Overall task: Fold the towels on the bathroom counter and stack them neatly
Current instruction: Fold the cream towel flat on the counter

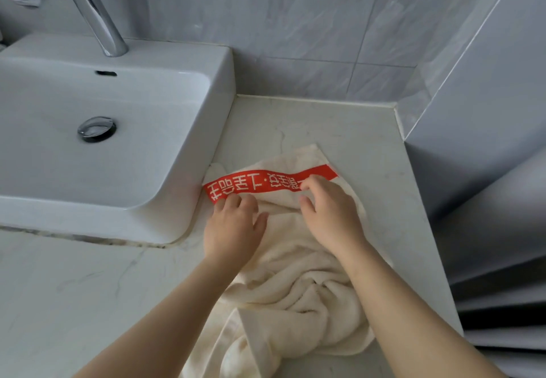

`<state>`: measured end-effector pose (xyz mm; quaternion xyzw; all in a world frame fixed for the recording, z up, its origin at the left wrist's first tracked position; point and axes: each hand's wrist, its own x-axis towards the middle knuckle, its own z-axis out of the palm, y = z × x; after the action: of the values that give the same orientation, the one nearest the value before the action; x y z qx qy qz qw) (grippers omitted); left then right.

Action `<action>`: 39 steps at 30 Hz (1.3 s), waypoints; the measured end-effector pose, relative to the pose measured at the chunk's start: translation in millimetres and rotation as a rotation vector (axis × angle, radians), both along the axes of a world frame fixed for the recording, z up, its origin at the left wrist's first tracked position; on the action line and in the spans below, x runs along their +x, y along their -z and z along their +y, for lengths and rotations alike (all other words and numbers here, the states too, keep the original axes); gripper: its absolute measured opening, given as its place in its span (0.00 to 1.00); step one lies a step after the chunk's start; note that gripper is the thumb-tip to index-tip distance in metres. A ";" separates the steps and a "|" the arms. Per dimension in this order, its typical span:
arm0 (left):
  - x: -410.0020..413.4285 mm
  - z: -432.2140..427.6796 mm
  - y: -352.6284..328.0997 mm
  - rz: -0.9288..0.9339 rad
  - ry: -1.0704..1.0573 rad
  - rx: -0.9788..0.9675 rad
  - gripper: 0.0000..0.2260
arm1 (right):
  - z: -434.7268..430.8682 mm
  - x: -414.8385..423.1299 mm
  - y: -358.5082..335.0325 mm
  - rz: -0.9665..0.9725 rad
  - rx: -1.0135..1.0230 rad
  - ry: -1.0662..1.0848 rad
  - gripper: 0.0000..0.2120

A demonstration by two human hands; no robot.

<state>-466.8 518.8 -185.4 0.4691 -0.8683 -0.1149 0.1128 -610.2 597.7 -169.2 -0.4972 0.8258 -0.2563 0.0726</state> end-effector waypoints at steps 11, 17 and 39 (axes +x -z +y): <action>-18.8 -19.3 18.9 0.014 0.229 0.111 0.25 | -13.3 -26.0 39.7 0.000 0.402 0.145 0.25; -20.5 -23.2 31.9 0.060 0.055 0.152 0.23 | -23.8 -60.1 37.3 -0.013 0.441 0.340 0.27; -83.2 -96.7 34.6 -0.396 0.242 0.104 0.31 | -40.1 -72.7 51.7 0.093 0.514 0.248 0.34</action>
<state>-549.9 422.1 -220.0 0.3802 -0.9163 -0.0778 -0.0986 -682.9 557.5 -220.9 -0.3689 0.9206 -0.0223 0.1264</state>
